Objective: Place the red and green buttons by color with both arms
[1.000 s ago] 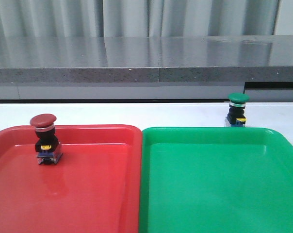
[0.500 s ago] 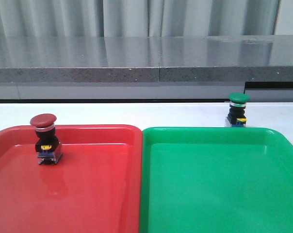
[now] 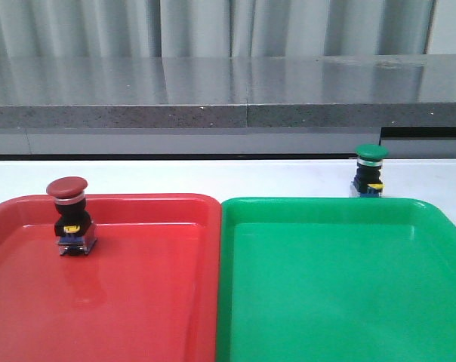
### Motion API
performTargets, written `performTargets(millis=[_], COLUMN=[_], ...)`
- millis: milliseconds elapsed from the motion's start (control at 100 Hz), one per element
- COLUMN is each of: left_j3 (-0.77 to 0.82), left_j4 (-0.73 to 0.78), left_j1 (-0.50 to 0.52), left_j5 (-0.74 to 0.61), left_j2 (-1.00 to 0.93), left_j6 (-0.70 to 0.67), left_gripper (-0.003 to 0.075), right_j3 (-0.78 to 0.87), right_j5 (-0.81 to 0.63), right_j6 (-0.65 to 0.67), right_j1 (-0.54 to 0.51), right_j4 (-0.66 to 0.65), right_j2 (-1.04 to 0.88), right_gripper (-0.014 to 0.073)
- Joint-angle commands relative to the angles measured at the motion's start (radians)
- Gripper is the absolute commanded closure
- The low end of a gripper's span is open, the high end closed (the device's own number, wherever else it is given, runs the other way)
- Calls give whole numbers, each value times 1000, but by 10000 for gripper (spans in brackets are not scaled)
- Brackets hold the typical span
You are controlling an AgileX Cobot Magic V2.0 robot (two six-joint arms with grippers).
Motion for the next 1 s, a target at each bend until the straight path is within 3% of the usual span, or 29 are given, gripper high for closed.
performTargets(millis=[0, 170, 450, 560, 710, 780, 850, 990], left_j3=[42, 42, 42, 42, 42, 42, 42, 42], left_j4=[-1, -1, -1, -1, -1, -1, -1, -1], left_j1=[2, 2, 2, 2, 2, 2, 2, 2], left_j5=[-84, -84, -84, -84, -84, -84, -84, -84], left_j2=[-29, -29, -29, -29, -29, -29, -29, -29], left_j6=[-7, -7, -7, -7, -7, -7, -7, -7], left_gripper=[739, 739, 739, 739, 739, 739, 739, 739], right_j3=[-114, -221, -226, -226, -226, -226, -226, -226], right_j5=[8, 2, -3, 24, 13, -7, -22, -43], right_j6=[-2, -2, -2, -2, -2, -2, -2, -2], right_j1=[-6, -6, -6, -6, -6, -6, -6, -6], right_j4=[-5, -4, -4, -4, -4, -4, 1, 49], right_j2=[108, 227, 297, 299, 299, 299, 299, 302], right_gripper=[661, 661, 644, 501, 142, 20, -34, -31])
